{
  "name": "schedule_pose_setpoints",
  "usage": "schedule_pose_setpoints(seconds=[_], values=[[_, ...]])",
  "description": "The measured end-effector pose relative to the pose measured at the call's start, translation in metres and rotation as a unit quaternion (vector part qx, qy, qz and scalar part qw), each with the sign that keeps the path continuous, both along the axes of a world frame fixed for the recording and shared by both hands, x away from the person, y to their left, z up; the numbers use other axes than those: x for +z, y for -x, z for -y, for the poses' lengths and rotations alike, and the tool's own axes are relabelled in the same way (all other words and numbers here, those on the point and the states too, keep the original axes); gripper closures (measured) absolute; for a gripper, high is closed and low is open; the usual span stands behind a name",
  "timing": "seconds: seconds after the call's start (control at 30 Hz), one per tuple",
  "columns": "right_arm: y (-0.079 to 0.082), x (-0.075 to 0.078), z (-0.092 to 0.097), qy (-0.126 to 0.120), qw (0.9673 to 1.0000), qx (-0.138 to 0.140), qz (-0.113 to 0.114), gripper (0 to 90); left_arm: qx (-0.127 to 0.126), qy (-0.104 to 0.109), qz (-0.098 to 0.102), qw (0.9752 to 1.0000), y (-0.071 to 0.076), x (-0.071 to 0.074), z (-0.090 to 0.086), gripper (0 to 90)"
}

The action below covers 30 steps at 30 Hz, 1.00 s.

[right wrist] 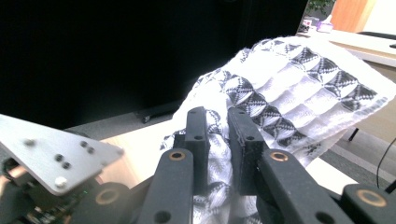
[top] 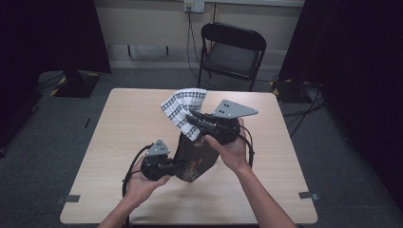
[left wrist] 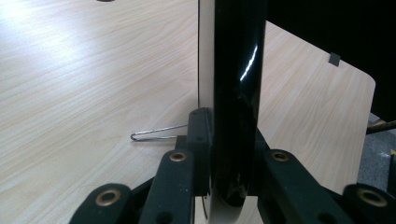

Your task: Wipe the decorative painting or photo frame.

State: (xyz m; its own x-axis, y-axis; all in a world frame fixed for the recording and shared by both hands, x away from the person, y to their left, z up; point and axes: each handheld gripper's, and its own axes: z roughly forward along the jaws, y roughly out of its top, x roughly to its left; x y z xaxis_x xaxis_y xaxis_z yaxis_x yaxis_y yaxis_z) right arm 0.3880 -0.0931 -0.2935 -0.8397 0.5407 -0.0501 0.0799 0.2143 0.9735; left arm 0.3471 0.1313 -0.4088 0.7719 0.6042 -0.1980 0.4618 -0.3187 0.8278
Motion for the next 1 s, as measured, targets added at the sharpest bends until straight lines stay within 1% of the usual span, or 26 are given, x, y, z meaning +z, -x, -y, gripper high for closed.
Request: schedule_pose_setpoints(seconds=[0.07,0.17,0.27,0.33,0.47,0.57,0.6,0.63,0.7,0.73,0.77,0.8,0.87,0.93,0.97,1.0], values=[[-0.003,-0.003,0.006,-0.008,0.9999,-0.008,-0.004,79.9,0.000,0.001,0.000,1.0000,-0.001,0.000,0.000,79.9],[-0.006,-0.006,0.013,-0.008,0.9998,-0.018,-0.007,80.0,-0.001,0.000,0.001,1.0000,-0.001,0.000,-0.001,79.9],[-0.010,-0.011,0.024,-0.012,0.9994,-0.032,-0.012,80.1,-0.002,0.000,-0.001,1.0000,-0.001,0.000,-0.001,80.0],[-0.013,-0.015,0.032,-0.010,0.9989,-0.042,-0.017,80.1,-0.004,-0.003,0.001,1.0000,-0.001,0.000,-0.002,80.2],[-0.018,-0.024,0.045,0.000,0.9971,-0.071,-0.025,80.2,-0.006,0.000,0.001,1.0000,-0.001,0.000,-0.002,80.3],[-0.018,-0.025,0.047,-0.002,0.9968,-0.076,-0.024,80.2,-0.008,0.000,0.001,1.0000,-0.001,0.000,-0.002,80.1],[-0.015,-0.022,0.042,-0.005,0.9976,-0.066,-0.022,80.2,-0.009,0.000,0.002,1.0000,-0.002,0.000,-0.002,80.0],[-0.015,-0.022,0.042,-0.005,0.9976,-0.066,-0.022,80.2,-0.010,-0.002,0.002,0.9999,-0.002,0.000,-0.002,80.0],[-0.011,-0.016,0.034,-0.005,0.9985,-0.053,-0.013,80.1,-0.011,0.000,0.002,0.9999,-0.002,0.000,-0.002,80.0],[-0.008,-0.013,0.030,-0.005,0.9990,-0.043,-0.009,80.1,-0.013,-0.001,0.002,0.9999,-0.002,0.000,-0.002,80.0],[-0.001,-0.007,0.020,-0.005,0.9997,-0.022,0.000,80.0,-0.014,-0.001,0.003,0.9999,-0.001,0.000,-0.002,80.0],[-0.001,-0.007,0.020,-0.005,0.9997,-0.022,0.000,80.0,-0.016,-0.001,0.002,0.9999,-0.001,0.000,-0.002,80.0],[0.006,-0.004,0.010,-0.001,0.9999,-0.007,0.009,80.0,-0.021,-0.004,0.004,0.9998,0.000,0.001,-0.001,80.0],[0.012,-0.006,0.003,0.001,0.9999,0.001,0.015,80.1,-0.023,-0.006,0.005,0.9997,0.001,0.001,-0.002,80.3],[0.012,-0.009,0.003,-0.001,0.9999,0.003,0.016,80.1,-0.022,-0.006,0.003,0.9997,0.001,0.001,-0.002,80.5],[0.012,-0.009,0.003,-0.001,0.9999,0.003,0.016,80.1,-0.022,-0.004,0.004,0.9998,0.001,0.000,-0.002,80.5]])
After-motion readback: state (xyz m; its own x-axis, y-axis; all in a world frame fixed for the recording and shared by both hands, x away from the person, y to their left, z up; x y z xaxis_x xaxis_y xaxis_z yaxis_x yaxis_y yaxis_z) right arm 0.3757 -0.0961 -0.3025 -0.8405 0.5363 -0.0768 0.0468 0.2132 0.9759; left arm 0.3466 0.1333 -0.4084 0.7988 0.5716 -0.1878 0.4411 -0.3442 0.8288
